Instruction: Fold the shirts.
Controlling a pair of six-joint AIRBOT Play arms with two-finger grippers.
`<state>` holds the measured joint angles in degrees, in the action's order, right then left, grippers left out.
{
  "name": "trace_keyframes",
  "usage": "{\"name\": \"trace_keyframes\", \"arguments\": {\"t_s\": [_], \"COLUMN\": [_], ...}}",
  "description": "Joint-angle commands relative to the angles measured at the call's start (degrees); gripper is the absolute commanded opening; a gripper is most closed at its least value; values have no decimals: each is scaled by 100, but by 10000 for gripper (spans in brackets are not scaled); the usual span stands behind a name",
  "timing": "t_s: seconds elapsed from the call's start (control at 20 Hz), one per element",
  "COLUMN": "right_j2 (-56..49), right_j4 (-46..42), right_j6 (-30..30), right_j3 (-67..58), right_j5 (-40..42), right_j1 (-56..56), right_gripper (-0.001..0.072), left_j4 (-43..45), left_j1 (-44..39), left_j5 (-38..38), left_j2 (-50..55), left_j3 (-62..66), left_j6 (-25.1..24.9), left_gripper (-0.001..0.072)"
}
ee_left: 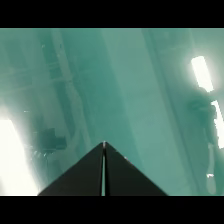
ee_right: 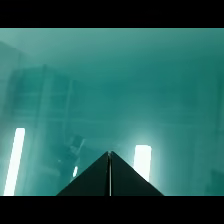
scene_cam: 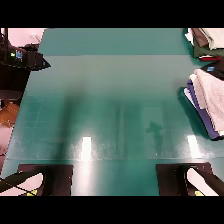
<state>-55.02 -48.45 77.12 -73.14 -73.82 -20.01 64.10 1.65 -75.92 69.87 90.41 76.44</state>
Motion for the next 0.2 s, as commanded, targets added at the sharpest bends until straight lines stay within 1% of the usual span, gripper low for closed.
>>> {"name": "trace_keyframes", "arguments": {"t_s": [0.0,0.15], "right_j2": [7,7], "right_j4": [35,37], "right_j6": [2,4], "right_j3": [0,0], "right_j5": [321,308], "right_j1": [697,750], "right_gripper": [17,17], "left_j4": [0,0], "left_j1": [0,0], "left_j5": [50,50], "left_j2": [-4,-4], "left_j3": [2,2], "left_j6": [9,9], "left_gripper": [22,22]}}
